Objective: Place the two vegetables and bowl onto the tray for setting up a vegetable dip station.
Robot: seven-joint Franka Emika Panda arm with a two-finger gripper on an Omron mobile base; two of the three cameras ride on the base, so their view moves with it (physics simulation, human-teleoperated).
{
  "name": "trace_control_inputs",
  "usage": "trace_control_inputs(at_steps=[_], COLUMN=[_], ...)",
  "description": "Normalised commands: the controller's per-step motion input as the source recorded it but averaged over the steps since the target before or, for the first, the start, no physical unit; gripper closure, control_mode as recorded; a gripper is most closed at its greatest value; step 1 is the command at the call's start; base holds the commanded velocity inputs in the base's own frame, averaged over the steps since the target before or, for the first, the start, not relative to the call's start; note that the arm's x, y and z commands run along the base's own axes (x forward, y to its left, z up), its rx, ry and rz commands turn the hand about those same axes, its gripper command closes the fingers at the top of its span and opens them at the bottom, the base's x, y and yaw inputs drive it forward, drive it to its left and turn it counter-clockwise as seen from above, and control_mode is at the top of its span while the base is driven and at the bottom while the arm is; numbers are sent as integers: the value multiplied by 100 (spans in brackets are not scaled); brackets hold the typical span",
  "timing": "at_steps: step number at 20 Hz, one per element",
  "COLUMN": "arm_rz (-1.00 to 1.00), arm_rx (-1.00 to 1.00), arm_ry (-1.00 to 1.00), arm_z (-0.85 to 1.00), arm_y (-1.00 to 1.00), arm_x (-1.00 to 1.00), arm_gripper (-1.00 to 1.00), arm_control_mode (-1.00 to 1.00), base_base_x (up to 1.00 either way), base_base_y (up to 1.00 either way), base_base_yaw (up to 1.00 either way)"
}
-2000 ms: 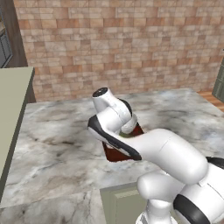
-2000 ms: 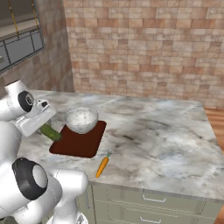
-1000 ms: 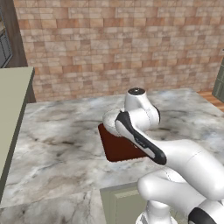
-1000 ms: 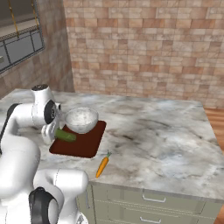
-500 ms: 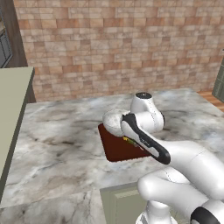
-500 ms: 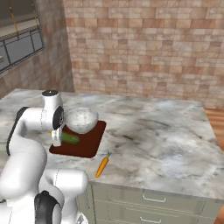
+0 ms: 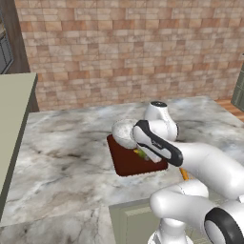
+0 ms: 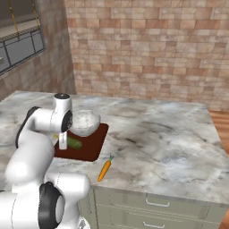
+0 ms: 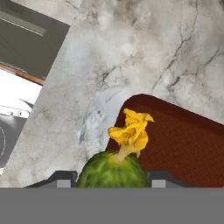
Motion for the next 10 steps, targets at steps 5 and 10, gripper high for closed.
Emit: trace_control_inputs(at_steps=[5,10], arm_rz=[0,0], arm_rx=[2,0], arm_ry=[0,0], arm_z=[-8,-13], arm_y=[2,0], arm_x=[11,2], arm_gripper=[100,100], arm_control_mode=[-100,-100], base_base_x=[0,0], base_base_y=[0,0], base_base_yaw=[0,0])
